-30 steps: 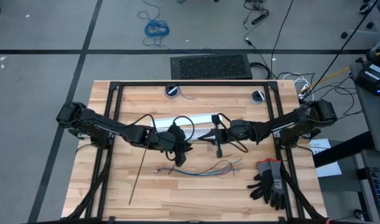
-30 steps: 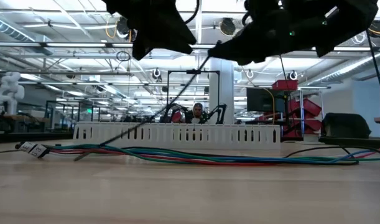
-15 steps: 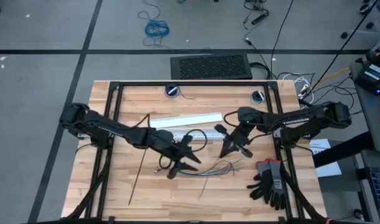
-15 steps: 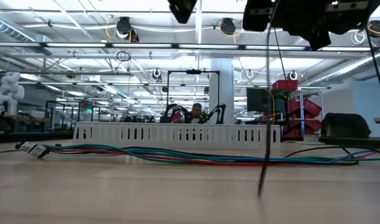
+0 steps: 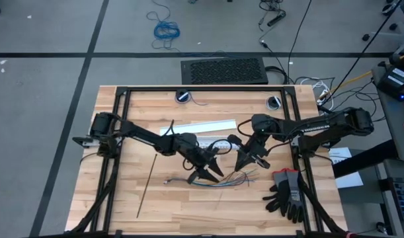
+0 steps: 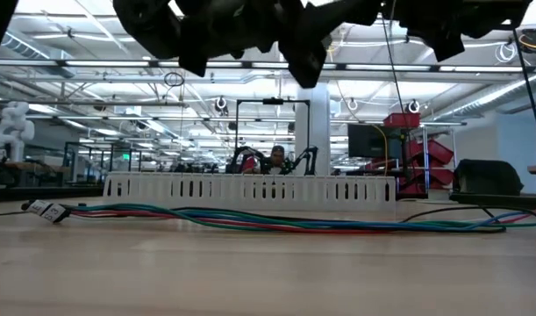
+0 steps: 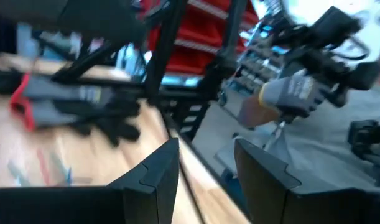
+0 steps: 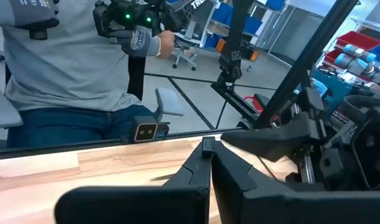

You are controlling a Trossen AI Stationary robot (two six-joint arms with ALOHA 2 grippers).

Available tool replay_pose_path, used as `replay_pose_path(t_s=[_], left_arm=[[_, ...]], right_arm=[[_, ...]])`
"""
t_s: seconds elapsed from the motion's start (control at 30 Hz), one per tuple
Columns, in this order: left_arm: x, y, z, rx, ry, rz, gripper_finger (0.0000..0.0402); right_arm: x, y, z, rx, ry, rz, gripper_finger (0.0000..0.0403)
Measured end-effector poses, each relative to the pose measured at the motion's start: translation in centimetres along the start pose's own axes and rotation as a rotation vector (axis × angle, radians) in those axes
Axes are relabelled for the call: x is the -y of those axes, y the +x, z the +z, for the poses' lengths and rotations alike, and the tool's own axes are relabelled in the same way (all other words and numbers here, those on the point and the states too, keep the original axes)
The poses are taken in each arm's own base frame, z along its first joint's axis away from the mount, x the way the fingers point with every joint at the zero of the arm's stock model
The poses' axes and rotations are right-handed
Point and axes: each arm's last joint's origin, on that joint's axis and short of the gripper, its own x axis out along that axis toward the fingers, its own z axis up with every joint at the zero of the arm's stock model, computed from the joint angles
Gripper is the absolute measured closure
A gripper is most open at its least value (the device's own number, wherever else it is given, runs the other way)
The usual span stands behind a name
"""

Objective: Ziptie cables
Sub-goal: Wrap the left black zip tie around the colored cable wires

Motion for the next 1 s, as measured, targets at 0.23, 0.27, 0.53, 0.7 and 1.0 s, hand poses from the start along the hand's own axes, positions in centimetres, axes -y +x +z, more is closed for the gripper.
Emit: replay_pose_path(t_s=[0.23, 0.27, 0.53, 0.7, 1.0], left_arm=[[-1.5, -0.7, 0.2, 0.048, 0.028, 0.048, 0.0249], [-1.6, -0.8, 0.3, 0.057, 0.032, 0.061, 0.0249], [-2.9, -0.6, 0.5, 0.087, -0.019, 0.086, 0.0249], [-3.6, 0.9, 0.0, 0.059, -0.07, 0.012, 0.0249], [-3.1, 1.2, 0.5, 0.031, -0.062, -0.097, 0.0249]], right_arm=[[0.1, 0.0, 0.1, 0.001, -0.025, -0.009, 0.0403], [0.1, 0.0, 0.1, 0.002, -0.028, -0.011, 0.0403], [0.2, 0.0, 0.3, 0.016, -0.051, -0.019, 0.0403], [0.3, 0.0, 0.3, 0.019, -0.061, -0.022, 0.0403], [0.2, 0.0, 0.2, -0.007, -0.044, -0.036, 0.0403]])
